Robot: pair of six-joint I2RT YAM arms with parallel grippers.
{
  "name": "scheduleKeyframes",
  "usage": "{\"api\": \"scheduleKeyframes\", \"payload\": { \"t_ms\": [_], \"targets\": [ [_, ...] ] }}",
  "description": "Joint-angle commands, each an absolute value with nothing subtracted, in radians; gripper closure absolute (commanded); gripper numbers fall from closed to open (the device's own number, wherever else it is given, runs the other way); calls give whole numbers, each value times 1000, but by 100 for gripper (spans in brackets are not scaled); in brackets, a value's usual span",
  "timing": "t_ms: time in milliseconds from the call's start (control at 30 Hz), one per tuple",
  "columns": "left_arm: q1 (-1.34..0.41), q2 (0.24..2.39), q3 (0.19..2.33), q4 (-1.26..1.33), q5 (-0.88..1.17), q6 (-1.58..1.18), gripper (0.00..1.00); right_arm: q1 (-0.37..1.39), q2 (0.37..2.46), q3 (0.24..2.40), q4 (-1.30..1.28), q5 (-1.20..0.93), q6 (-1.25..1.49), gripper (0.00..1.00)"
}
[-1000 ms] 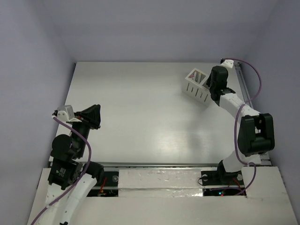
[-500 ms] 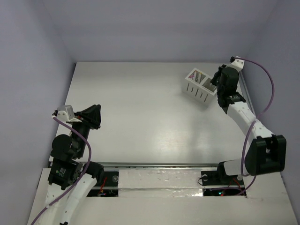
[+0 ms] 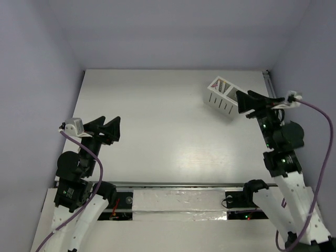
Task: Sort the stationery into containers
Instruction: Reset both arms
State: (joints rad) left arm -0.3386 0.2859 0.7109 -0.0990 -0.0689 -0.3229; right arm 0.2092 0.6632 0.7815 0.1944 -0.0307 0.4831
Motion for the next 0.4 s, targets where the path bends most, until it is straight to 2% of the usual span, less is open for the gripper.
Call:
{"api": "scheduleKeyframes", "payload": {
  "t_ms": [0, 33, 67, 200, 367],
  "targets": [
    [-316, 302, 707, -34, -31, -318, 36, 209, 493, 765, 164, 0, 531, 20],
    [-307, 304, 707, -34, -31, -318, 36, 209, 461, 765, 146, 43, 532, 9],
    [-307, 304, 709, -34, -31, -316, 36, 209, 431, 761, 128, 66, 531, 6],
    [-273, 308, 712, -34, -40, -310, 36, 209, 362, 709, 138, 114, 525, 3],
    [-264, 330, 703, -23, -8, -305, 33, 209, 409, 733, 83, 64, 541, 3]
  ]
}}
